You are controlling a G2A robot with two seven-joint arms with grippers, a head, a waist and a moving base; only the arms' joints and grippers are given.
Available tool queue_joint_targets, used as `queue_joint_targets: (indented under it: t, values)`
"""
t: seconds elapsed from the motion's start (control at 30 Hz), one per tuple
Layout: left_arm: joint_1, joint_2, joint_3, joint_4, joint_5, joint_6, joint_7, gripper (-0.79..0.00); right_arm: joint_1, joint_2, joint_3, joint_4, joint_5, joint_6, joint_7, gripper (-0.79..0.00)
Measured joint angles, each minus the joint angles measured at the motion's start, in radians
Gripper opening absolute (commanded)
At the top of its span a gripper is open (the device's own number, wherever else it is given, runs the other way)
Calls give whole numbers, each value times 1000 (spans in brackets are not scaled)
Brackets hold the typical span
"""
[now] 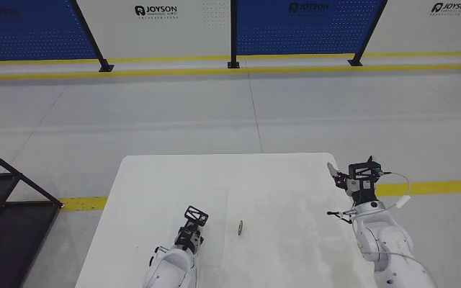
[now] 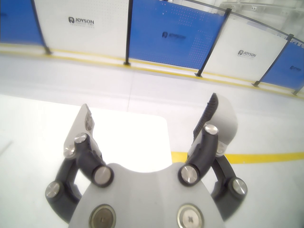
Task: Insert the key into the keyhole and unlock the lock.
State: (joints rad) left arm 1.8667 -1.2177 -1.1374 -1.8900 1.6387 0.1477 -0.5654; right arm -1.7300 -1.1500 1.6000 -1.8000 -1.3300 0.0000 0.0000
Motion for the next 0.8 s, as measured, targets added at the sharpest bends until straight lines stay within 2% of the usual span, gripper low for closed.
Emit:
queue_joint_targets:
  t: [0.13, 0.27, 0.4, 0.47, 0.67, 0.8]
  values:
    - [56, 9, -56, -60, -78, -42, 144, -785, 0, 0, 0, 0, 0, 0, 0, 0]
    - [115, 21, -128, -72, -199, -168, 354, -785, 0, 0, 0, 0, 0, 0, 0, 0]
    - [152, 37, -216, -49, -372, -411, 595, -785, -3, -1, -9, -45, -36, 9, 55, 0]
    - [157, 43, -247, -29, -378, -490, 678, -785, -20, -2, -33, -87, -63, 8, 93, 0]
    - [165, 57, -316, 13, -371, -618, 831, -785, -131, -12, -214, -215, -264, 36, 119, 0]
    - [182, 65, -381, 29, -371, -653, 886, -785, -195, -23, -385, -209, -449, 84, 99, 0]
